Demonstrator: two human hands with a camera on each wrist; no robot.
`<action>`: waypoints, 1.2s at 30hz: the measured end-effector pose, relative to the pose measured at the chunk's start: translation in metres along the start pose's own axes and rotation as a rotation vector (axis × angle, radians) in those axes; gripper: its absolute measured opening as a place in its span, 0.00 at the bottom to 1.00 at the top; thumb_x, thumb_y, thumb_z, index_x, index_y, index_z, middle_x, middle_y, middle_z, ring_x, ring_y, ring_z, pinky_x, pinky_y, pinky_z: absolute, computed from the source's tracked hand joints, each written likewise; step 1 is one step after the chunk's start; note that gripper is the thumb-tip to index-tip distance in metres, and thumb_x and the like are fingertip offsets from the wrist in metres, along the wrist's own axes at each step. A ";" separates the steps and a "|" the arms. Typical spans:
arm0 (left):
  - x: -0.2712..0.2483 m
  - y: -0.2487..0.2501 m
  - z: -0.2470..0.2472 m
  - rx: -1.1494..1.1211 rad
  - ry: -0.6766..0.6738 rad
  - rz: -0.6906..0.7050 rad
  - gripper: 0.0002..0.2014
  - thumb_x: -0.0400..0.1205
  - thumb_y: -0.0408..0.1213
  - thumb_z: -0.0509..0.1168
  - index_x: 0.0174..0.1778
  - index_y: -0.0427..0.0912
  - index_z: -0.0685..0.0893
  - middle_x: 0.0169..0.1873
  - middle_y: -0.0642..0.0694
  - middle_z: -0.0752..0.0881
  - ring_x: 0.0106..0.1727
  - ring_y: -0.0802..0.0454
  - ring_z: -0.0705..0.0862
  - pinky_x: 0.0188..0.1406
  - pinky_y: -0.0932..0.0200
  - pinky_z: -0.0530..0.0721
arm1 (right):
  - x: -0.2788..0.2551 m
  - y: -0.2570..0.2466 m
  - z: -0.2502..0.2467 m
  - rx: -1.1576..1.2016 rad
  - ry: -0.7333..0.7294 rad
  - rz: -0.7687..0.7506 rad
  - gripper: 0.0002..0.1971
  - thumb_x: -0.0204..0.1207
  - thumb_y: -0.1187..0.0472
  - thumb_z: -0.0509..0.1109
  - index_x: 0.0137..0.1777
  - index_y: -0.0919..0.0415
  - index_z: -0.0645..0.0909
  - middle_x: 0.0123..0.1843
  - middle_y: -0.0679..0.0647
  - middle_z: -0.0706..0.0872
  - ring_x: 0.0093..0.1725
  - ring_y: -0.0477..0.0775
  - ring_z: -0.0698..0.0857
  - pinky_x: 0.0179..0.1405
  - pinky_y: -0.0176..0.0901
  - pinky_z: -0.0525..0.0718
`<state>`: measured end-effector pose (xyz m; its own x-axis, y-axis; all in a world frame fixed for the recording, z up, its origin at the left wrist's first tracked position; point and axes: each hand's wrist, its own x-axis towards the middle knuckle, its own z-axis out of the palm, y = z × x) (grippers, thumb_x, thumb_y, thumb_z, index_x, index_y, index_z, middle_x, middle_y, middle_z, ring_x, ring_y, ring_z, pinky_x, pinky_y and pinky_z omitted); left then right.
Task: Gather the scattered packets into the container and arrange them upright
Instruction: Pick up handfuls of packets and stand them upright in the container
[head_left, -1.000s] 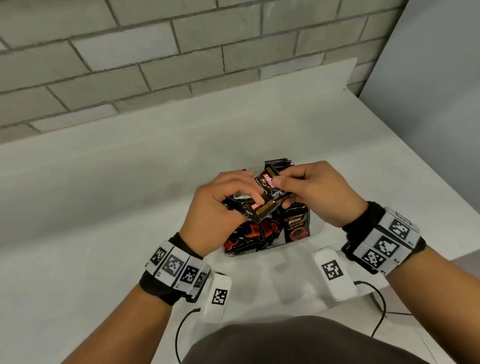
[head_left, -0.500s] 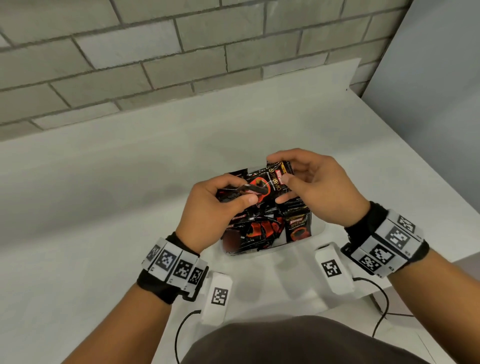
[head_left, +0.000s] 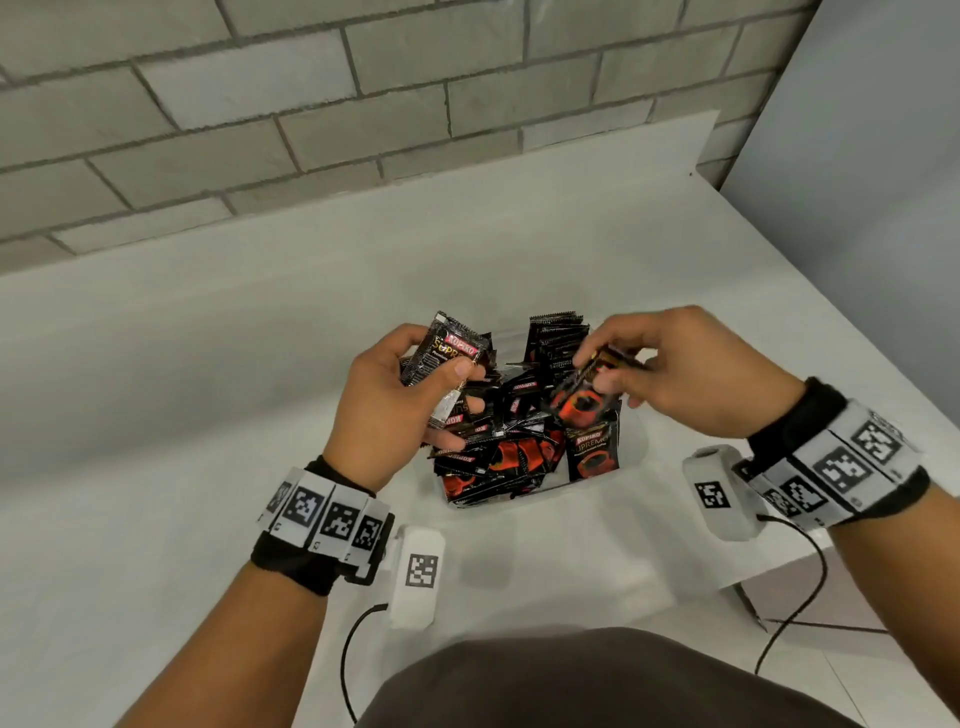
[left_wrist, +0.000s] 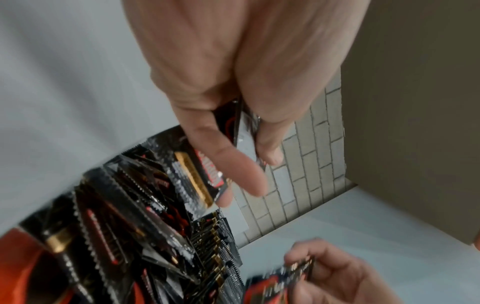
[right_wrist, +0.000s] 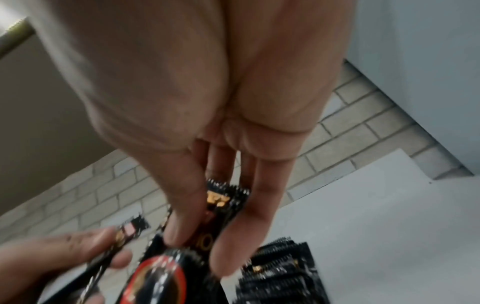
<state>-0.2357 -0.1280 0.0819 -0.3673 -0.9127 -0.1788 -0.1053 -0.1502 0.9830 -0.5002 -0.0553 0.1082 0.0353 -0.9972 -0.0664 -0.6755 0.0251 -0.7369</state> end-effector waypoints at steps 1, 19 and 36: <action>0.000 0.000 -0.001 0.005 -0.016 -0.008 0.14 0.84 0.35 0.73 0.65 0.41 0.82 0.48 0.41 0.95 0.44 0.38 0.95 0.20 0.51 0.89 | -0.001 0.003 0.002 -0.082 -0.076 -0.001 0.12 0.77 0.62 0.77 0.52 0.40 0.87 0.43 0.41 0.91 0.39 0.42 0.88 0.44 0.43 0.86; -0.002 -0.006 -0.001 -0.077 -0.076 -0.050 0.21 0.87 0.36 0.69 0.74 0.59 0.78 0.53 0.36 0.92 0.45 0.30 0.94 0.23 0.49 0.90 | 0.001 0.036 0.041 -0.587 -0.209 -0.210 0.29 0.69 0.58 0.80 0.68 0.40 0.77 0.60 0.44 0.74 0.59 0.49 0.71 0.50 0.44 0.82; -0.001 -0.011 -0.003 -0.124 -0.081 -0.088 0.21 0.87 0.32 0.68 0.74 0.53 0.79 0.51 0.35 0.92 0.46 0.27 0.93 0.26 0.44 0.92 | 0.001 0.034 0.053 -0.685 -0.221 -0.412 0.12 0.81 0.50 0.68 0.63 0.39 0.84 0.57 0.44 0.73 0.55 0.50 0.70 0.54 0.43 0.76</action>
<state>-0.2316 -0.1266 0.0712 -0.4352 -0.8614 -0.2618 -0.0274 -0.2780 0.9602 -0.4838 -0.0513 0.0475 0.4741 -0.8781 -0.0638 -0.8730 -0.4595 -0.1633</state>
